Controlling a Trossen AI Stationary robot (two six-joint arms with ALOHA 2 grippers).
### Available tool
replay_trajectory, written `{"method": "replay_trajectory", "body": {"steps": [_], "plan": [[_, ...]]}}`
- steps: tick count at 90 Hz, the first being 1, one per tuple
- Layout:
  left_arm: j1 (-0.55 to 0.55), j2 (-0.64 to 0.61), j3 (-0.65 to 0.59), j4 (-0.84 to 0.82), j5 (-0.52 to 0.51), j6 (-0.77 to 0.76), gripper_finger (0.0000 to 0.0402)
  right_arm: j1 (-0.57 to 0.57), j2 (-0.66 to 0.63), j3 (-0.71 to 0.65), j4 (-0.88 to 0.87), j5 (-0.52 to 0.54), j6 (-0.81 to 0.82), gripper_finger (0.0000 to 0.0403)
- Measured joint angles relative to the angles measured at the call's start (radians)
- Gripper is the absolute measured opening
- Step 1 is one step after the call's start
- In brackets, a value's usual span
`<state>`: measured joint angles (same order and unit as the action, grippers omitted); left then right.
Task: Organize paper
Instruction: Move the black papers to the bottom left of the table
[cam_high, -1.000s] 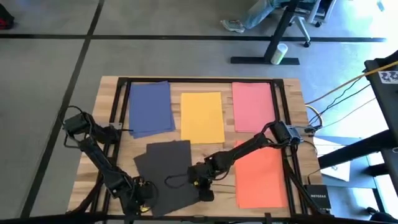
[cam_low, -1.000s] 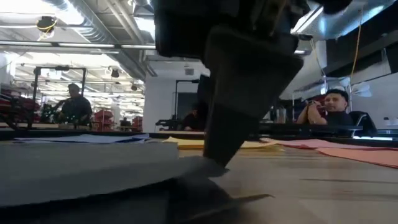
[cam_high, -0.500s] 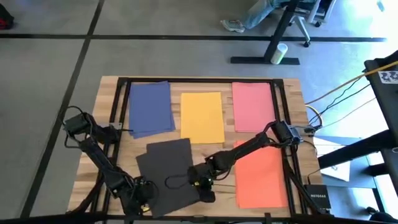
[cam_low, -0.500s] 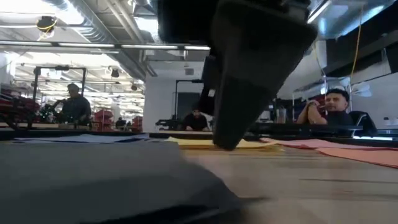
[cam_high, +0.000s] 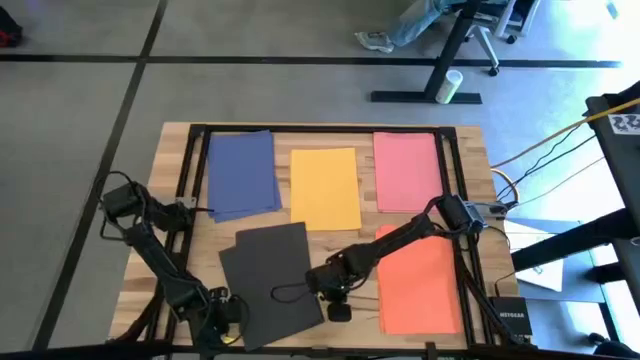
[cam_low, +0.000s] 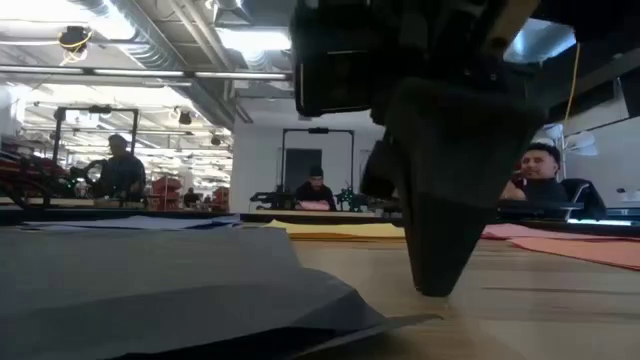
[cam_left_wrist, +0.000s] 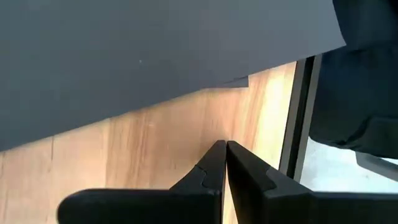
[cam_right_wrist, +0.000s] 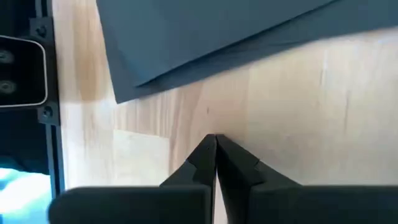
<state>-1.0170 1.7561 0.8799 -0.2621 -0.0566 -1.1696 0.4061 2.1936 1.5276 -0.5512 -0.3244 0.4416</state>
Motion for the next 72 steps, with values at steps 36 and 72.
{"method": "replay_trajectory", "body": {"steps": [36,72], "plan": [[0.030,0.002,-0.002,0.013,0.006,0.070,0.0000,0.002,0.016,-0.005,0.129,-0.045,-0.001,0.0000],[-0.020,0.003,-0.002,0.013,-0.038,0.032,0.0000,0.000,0.014,-0.005,0.150,-0.129,-0.002,0.0000]]}}
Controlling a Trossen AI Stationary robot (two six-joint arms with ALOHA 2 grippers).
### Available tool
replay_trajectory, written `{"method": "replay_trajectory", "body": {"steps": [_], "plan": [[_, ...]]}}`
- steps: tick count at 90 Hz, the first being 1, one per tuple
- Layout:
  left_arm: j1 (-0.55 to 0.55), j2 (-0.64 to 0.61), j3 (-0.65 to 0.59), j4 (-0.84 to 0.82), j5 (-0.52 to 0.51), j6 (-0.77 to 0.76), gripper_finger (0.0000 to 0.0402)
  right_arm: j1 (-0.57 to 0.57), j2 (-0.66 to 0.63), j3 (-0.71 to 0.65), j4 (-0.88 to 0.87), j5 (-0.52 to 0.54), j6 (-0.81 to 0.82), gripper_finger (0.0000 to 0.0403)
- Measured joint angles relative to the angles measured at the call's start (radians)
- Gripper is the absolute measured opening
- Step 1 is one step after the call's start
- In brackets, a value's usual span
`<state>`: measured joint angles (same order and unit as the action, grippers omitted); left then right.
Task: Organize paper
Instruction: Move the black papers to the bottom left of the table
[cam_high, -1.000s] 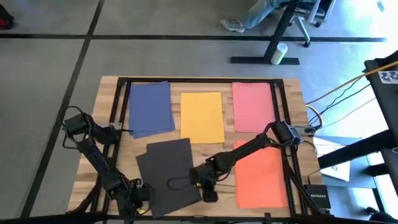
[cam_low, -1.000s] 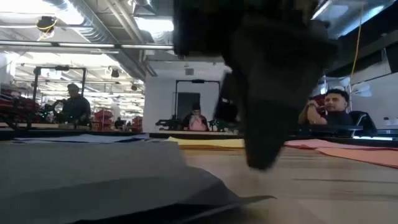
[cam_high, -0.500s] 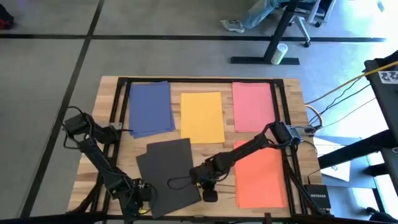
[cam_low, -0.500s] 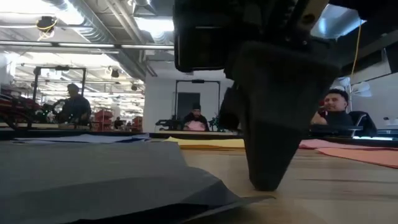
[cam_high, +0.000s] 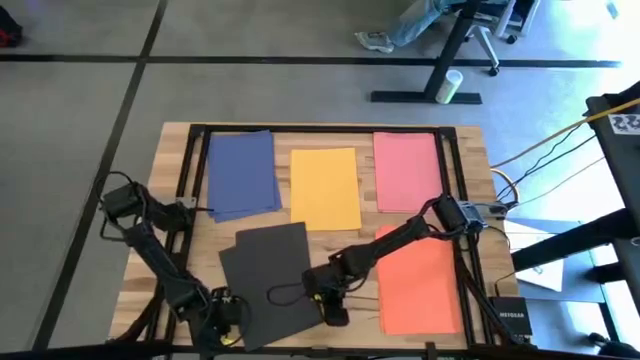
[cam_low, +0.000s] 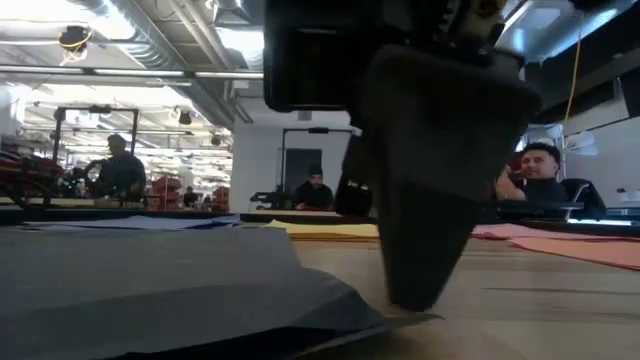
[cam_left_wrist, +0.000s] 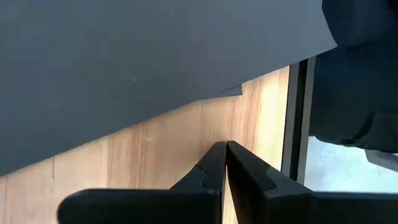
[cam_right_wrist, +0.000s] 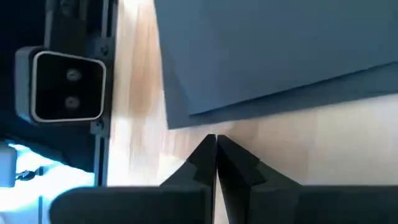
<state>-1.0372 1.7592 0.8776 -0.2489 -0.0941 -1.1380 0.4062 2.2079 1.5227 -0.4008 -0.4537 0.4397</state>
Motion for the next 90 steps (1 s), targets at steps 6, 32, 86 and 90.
{"method": "replay_trajectory", "body": {"steps": [6,32,86,90], "plan": [[-0.007,0.001,0.000,0.001,0.001,-0.014,0.0000,0.000,-0.004,0.000,0.000,0.023,-0.001,0.0000],[0.027,0.001,0.000,0.003,0.000,0.045,0.0000,-0.001,0.038,0.003,0.058,0.042,-0.003,0.0000],[-0.032,-0.194,0.004,-0.352,-0.116,-0.131,0.0000,-0.001,0.043,0.254,-0.236,0.171,-0.161,0.0000],[-0.031,-0.212,0.004,-0.444,-0.122,-0.171,0.0000,-0.002,0.041,0.289,-0.296,0.217,-0.192,0.0000]]}}
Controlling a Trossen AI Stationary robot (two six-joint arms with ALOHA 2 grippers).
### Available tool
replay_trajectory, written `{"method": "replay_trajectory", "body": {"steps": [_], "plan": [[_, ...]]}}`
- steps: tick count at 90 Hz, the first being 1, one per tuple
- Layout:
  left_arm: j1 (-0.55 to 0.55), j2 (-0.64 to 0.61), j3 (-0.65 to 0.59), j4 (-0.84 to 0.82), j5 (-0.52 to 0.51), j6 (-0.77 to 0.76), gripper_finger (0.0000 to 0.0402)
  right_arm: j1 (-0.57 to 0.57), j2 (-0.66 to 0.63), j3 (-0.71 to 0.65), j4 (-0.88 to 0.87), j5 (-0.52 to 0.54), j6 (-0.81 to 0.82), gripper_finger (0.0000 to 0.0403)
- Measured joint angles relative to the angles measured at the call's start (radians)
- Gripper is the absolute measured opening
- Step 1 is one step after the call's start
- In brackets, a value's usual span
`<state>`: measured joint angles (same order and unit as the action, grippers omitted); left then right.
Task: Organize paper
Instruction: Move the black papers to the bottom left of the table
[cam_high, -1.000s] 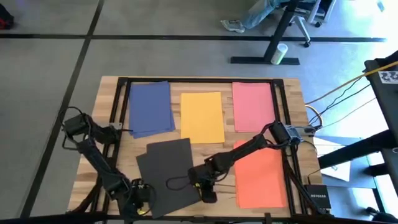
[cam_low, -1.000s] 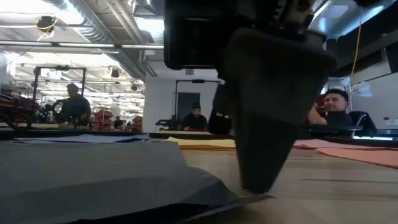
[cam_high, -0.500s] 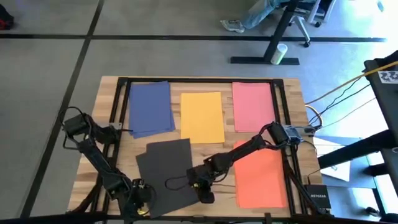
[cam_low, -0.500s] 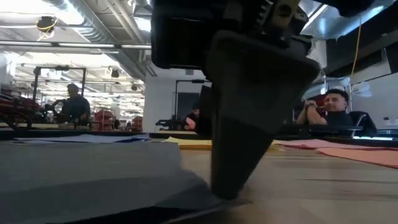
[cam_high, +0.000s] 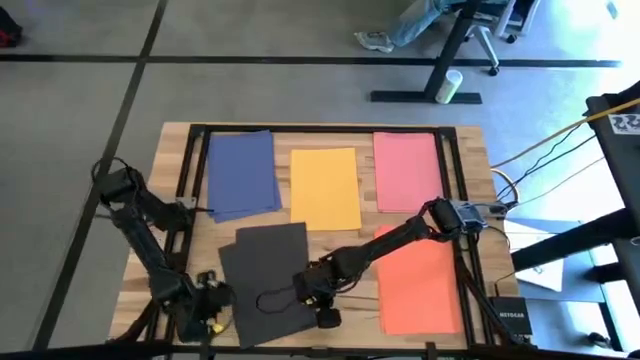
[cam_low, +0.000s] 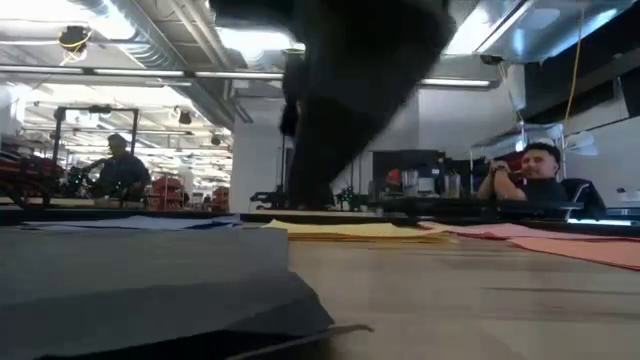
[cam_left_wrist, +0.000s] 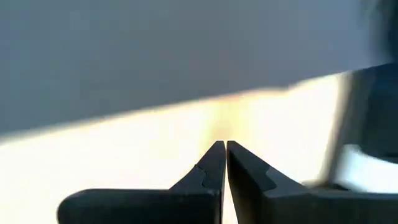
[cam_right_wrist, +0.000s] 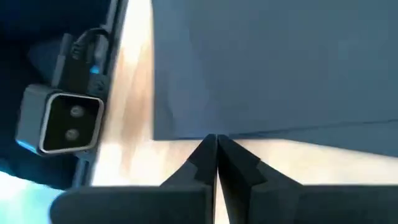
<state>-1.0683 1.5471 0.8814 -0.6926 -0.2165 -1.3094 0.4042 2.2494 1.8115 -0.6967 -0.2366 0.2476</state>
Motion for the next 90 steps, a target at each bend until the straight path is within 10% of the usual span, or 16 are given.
{"method": "replay_trajectory", "body": {"steps": [14,48,90], "plan": [[0.003,-0.009,-0.017,-0.181,0.031,-0.044,0.0000,-0.021,-0.002,0.055,-0.176,0.119,-0.072,0.0000],[0.005,-0.020,-0.186,-0.034,0.073,-0.199,0.0000,-0.201,-0.002,-0.044,-0.154,0.244,-0.151,0.0000],[0.049,-0.021,-0.205,-0.014,0.077,-0.206,0.0000,-0.294,0.015,-0.111,-0.022,0.180,-0.201,0.0000]]}}
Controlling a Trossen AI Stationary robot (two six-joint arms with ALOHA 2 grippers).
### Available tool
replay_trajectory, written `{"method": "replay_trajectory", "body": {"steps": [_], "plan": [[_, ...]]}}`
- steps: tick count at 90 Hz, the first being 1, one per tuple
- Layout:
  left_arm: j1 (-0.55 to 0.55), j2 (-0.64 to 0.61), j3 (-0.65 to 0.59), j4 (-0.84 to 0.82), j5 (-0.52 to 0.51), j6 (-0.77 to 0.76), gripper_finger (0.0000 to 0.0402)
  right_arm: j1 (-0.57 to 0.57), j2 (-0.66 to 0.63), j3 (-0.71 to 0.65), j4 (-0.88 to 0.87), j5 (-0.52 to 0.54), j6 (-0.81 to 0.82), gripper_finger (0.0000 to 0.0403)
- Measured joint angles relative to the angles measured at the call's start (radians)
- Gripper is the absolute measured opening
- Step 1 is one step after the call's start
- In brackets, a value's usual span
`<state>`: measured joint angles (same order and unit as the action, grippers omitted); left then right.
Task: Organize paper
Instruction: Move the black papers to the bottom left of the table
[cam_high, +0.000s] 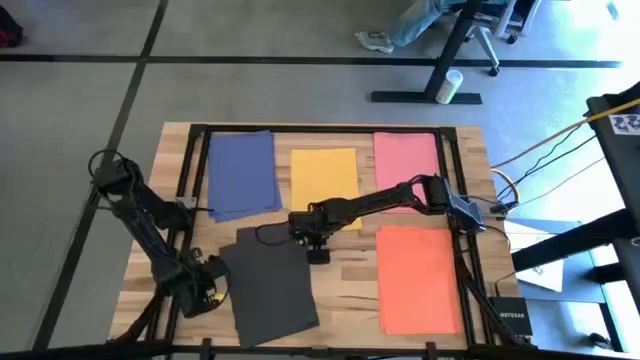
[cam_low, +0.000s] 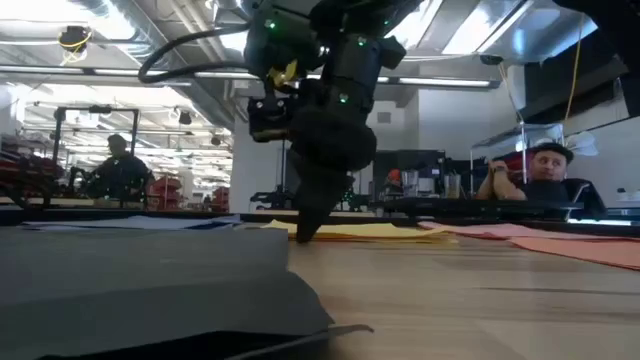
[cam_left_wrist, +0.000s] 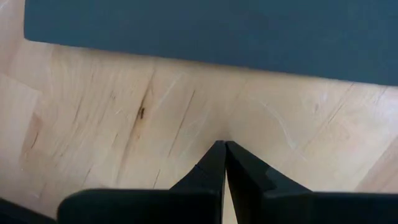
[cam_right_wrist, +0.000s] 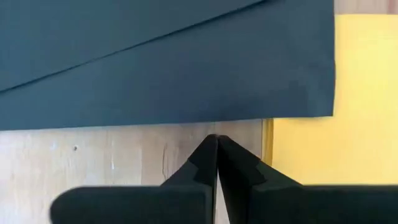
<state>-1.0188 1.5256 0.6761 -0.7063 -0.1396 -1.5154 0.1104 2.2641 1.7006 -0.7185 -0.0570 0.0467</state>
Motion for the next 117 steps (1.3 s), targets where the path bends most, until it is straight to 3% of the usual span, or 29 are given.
{"method": "replay_trajectory", "body": {"steps": [41,89,117], "plan": [[0.145,-0.008,0.000,-0.030,0.019,0.162,0.0000,0.000,0.006,-0.002,0.070,-0.039,0.000,0.0000],[0.232,-0.036,-0.008,-0.053,-0.138,0.293,0.0000,0.003,0.009,-0.002,0.137,-0.128,0.026,0.0000],[0.251,-0.050,-0.009,-0.051,-0.153,0.323,0.0000,0.023,0.009,-0.002,0.129,-0.120,0.027,0.0000]]}}
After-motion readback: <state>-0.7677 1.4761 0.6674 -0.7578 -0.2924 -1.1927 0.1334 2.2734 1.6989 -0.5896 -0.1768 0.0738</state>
